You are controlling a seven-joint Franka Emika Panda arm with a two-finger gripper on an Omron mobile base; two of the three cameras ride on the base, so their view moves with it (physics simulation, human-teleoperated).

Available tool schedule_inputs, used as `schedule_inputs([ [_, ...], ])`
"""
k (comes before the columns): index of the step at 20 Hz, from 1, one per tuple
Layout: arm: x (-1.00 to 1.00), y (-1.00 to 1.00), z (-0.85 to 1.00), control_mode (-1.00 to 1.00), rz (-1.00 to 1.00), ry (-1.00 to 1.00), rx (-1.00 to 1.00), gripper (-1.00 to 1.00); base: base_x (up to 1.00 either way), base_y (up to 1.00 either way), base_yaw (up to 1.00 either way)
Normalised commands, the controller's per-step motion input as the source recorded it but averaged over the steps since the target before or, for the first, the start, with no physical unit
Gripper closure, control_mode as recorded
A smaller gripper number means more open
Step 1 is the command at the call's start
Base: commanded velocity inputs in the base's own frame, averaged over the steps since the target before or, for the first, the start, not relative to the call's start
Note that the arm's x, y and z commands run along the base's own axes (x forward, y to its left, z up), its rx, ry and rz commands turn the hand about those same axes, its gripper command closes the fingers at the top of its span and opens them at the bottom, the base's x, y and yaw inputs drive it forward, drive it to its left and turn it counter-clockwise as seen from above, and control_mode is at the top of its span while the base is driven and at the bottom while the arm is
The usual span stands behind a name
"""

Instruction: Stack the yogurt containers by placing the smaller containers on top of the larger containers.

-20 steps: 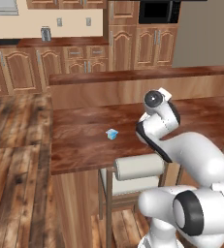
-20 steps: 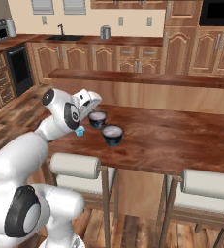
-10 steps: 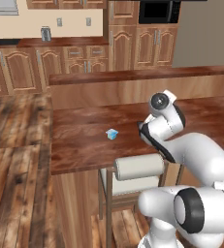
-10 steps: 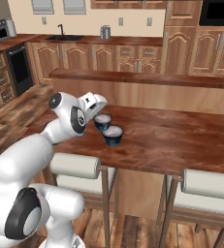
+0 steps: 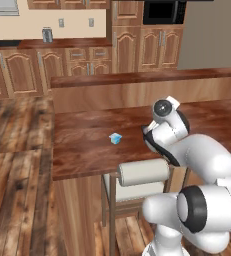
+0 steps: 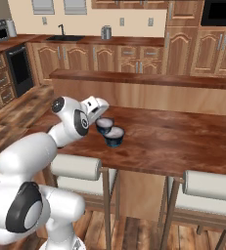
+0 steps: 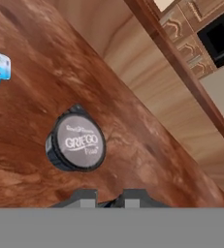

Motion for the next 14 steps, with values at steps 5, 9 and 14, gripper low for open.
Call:
schedule_inputs([
  [5, 0.07, 0.0, -0.1, -1.0, 0.0, 0.0, 0.0, 1.0, 0.0, 0.0, 0.0],
  [9, 0.09, 0.0, -0.11, -1.0, 0.0, 0.0, 0.0, 1.0, 0.0, 0.0, 0.0],
  [14, 0.16, 0.02, -0.16, -1.0, 0.0, 0.0, 0.0, 1.0, 0.0, 0.0, 0.0],
])
